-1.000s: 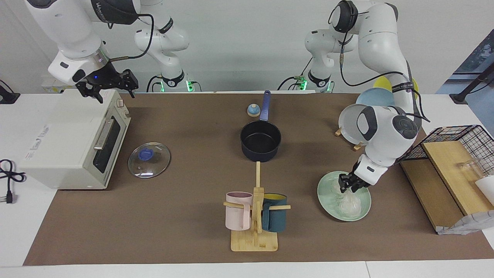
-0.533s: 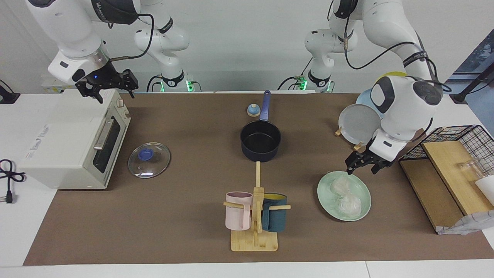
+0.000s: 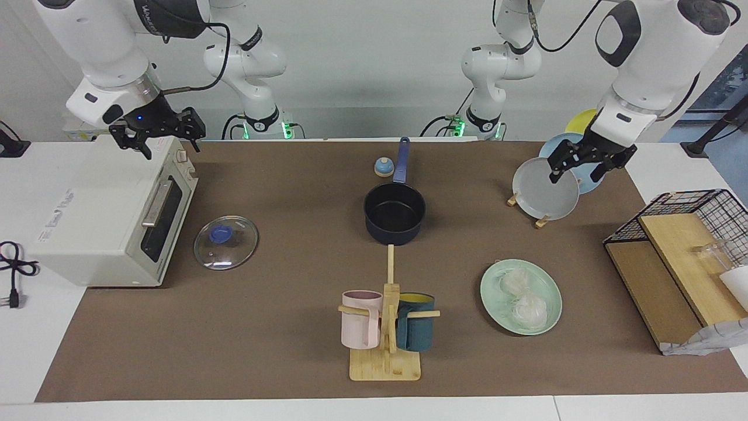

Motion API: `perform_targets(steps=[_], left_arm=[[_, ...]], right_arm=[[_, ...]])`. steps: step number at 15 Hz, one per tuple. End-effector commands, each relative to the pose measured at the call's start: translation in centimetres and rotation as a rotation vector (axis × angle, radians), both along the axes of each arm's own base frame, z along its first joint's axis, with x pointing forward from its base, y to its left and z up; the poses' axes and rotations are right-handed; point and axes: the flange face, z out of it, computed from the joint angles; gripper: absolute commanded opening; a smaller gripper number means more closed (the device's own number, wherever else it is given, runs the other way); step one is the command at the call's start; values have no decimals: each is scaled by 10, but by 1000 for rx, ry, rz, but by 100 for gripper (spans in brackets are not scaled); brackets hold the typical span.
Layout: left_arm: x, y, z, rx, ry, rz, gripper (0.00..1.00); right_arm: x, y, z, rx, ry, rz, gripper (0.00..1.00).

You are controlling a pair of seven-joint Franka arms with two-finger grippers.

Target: Transfer vermicelli from pot to plate

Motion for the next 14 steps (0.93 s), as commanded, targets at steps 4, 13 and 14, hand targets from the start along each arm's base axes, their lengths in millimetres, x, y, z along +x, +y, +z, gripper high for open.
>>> perform_targets(steps=[4, 13, 14], left_arm=[[-35, 14, -13, 32, 57, 25, 100], [-28, -4, 26, 69, 97, -20, 100], [-32, -5, 25, 70, 114, -20, 100]], right_arm=[[-5, -6, 0, 20, -9, -24, 100], [-5, -4, -1, 20, -6, -23, 100], [-5, -3, 0, 20, -7, -20, 100]])
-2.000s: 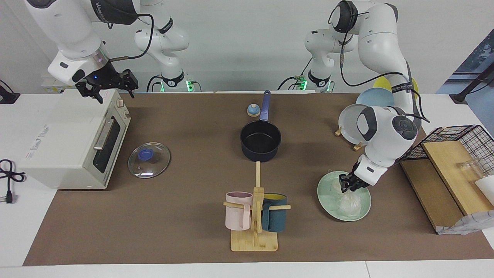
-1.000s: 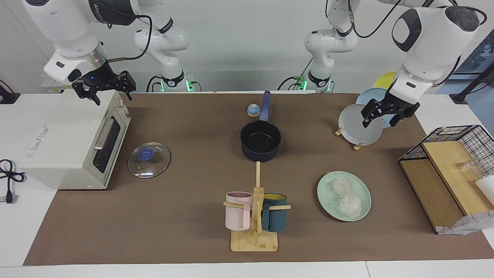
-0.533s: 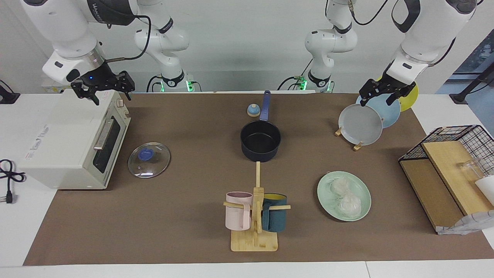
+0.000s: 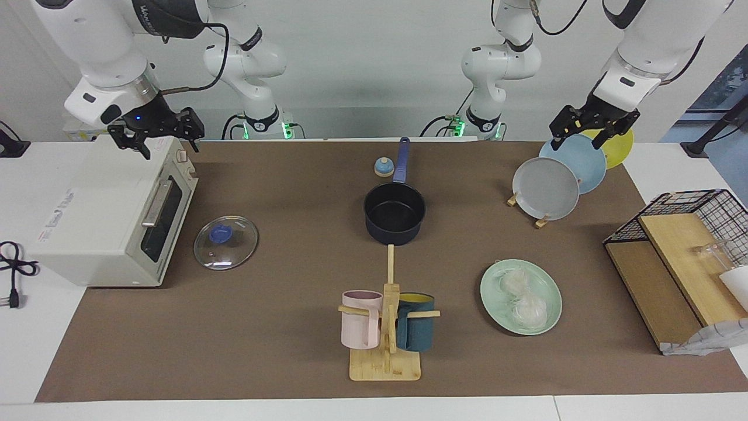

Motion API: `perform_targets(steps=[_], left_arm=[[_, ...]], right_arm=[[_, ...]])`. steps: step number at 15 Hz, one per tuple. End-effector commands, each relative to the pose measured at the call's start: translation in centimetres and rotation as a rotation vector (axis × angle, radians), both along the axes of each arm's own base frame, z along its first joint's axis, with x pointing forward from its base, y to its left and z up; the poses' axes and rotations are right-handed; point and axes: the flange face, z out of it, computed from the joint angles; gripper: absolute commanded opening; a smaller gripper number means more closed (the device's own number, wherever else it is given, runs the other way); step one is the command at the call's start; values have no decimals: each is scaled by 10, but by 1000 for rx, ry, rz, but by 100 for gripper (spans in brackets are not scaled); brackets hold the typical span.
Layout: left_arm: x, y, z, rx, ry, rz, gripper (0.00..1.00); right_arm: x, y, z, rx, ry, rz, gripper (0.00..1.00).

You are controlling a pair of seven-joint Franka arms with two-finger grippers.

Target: Transfer vermicelli from pot to plate

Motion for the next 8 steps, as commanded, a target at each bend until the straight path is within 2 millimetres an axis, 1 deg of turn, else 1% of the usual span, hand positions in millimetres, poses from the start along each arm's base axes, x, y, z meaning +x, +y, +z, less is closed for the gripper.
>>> perform_targets(steps=[1, 3, 5, 8], left_arm=[[-2, -3, -2, 39, 51, -9, 100], [-1, -3, -4, 38, 47, -9, 100], [0, 0, -3, 37, 42, -9, 100], [-1, 1, -2, 35, 41, -13, 100]], right_arm=[[-5, -1, 0, 20, -8, -15, 100], [-5, -1, 0, 20, -8, -17, 100], [-3, -6, 1, 20, -22, -30, 100], [-3, -4, 1, 21, -19, -24, 100]])
